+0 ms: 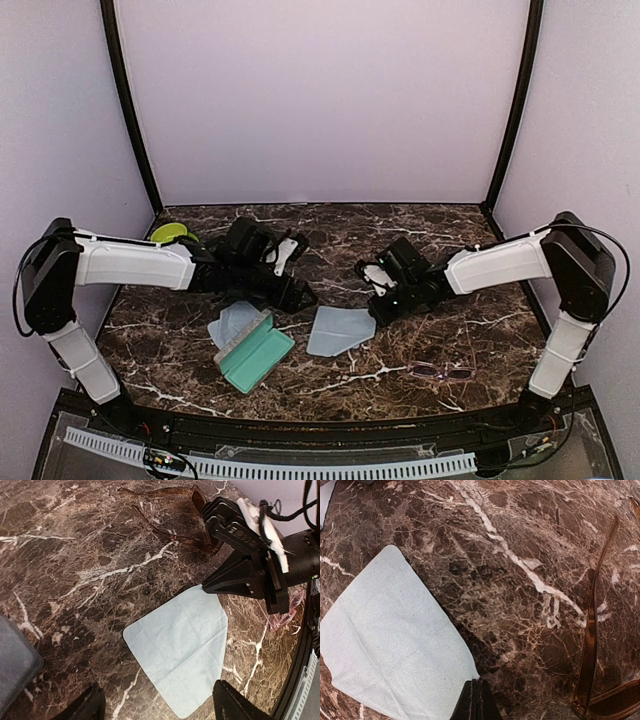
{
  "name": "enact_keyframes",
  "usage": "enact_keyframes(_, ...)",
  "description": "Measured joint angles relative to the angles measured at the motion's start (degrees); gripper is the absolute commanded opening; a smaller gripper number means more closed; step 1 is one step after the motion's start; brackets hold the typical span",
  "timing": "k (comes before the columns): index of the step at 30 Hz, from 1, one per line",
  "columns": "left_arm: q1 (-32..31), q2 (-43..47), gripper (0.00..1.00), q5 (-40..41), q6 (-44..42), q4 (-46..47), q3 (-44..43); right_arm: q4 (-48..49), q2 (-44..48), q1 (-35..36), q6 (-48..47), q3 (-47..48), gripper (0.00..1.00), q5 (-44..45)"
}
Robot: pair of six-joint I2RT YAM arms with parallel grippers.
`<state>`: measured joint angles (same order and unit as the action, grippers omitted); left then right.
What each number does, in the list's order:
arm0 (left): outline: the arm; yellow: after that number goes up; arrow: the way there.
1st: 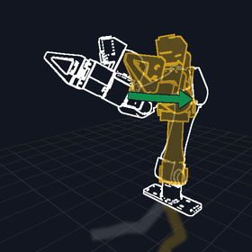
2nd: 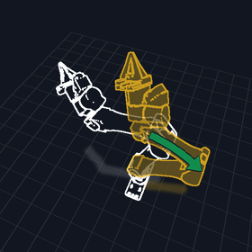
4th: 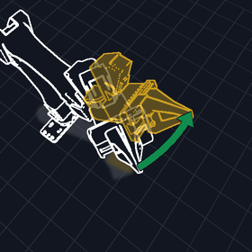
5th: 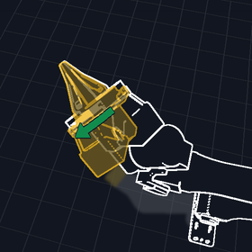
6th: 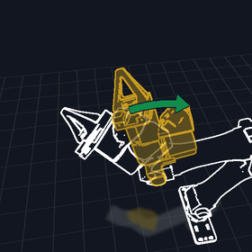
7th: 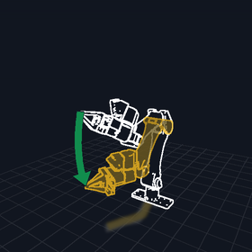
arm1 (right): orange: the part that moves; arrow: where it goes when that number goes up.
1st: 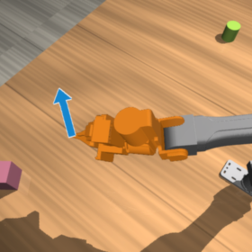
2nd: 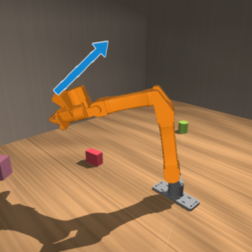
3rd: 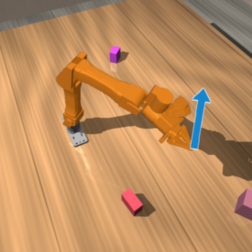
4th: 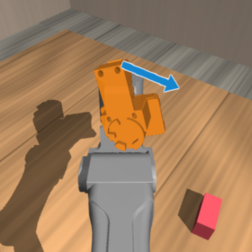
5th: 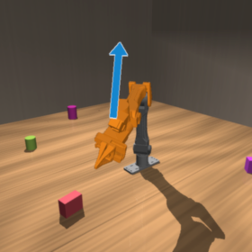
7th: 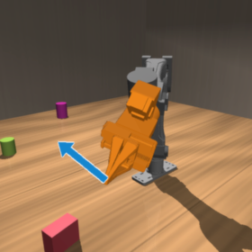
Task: Organize the sunglasses
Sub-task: Adjust the glasses cleaning cloth.
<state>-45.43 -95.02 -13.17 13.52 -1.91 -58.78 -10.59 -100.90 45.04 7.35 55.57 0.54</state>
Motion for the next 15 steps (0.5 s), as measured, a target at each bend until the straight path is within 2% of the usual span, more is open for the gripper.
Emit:
enact_keyframes(4, -0.92, -7.69, 0.66, -0.52, -1.27, -0.85, -6.58, 1.07, 0.81, -0.83, -0.02, -2.19, 0.00, -1.14)
enact_keyframes(8, -1.70, -12.94, 0.63, -0.94, -2.03, -2.10, -11.15, 2.10, 1.79, -1.57, 0.02, -4.04, 0.00, -2.32)
enact_keyframes(15, -2.10, -17.77, 0.60, -0.92, -1.70, -4.63, -14.99, 3.52, 4.26, -2.75, 1.03, -5.99, 0.00, -5.03)
